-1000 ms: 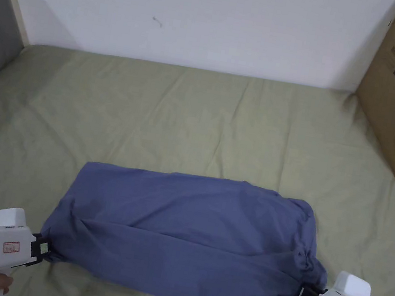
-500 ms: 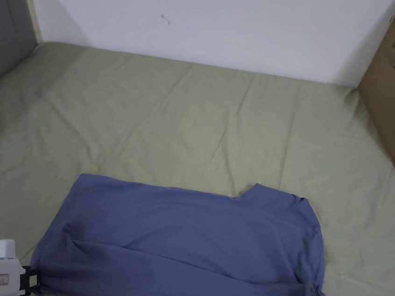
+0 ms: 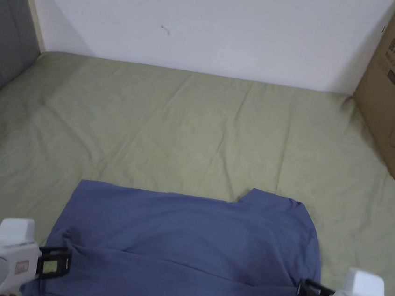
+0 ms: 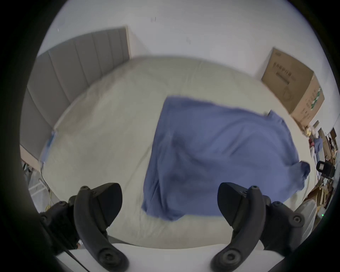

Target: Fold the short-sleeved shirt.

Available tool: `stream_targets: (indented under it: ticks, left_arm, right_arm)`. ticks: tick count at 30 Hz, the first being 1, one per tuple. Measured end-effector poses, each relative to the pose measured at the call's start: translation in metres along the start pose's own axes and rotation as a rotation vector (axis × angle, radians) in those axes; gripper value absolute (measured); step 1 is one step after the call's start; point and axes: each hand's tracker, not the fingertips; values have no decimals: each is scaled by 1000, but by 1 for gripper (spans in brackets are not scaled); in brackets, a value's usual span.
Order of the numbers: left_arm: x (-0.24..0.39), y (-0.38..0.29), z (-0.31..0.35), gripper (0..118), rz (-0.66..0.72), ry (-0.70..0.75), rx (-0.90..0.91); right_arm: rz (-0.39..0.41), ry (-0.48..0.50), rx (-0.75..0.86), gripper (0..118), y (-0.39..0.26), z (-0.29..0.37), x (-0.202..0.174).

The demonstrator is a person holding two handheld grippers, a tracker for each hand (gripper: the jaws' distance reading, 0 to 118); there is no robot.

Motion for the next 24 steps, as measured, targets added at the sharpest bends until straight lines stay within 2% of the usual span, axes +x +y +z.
stream_targets:
  ticks: [5,11,13,14,15,16,17,18,24]
  left_arm:
    - [28,48,68,109,-1,-36,260]
    - [55,65,102,106,-41,10,568]
    - [61,62,109,92,-63,2,627]
    - [61,62,102,79,-73,2,637]
    - [63,61,103,52,-84,-3,637]
    - [64,59,103,25,-90,-20,644]
    - [64,59,103,0,-95,-43,647]
    - [65,60,99,0,-91,-33,641]
    - [67,68,83,0,-77,-70,591]
  right_arm:
    - [33,12,249,91,55,49,-18]
    - [68,33,468,90,76,87,-48]
    - [92,13,496,83,76,94,-58]
    - [94,1,513,79,75,96,-61]
    - [99,2,526,65,73,97,-64]
    - [105,1,530,46,73,98,-67]
    - [110,-2,534,18,73,98,-69]
    - [118,-19,541,0,72,97,-71]
    - [124,-7,555,0,74,91,-73]
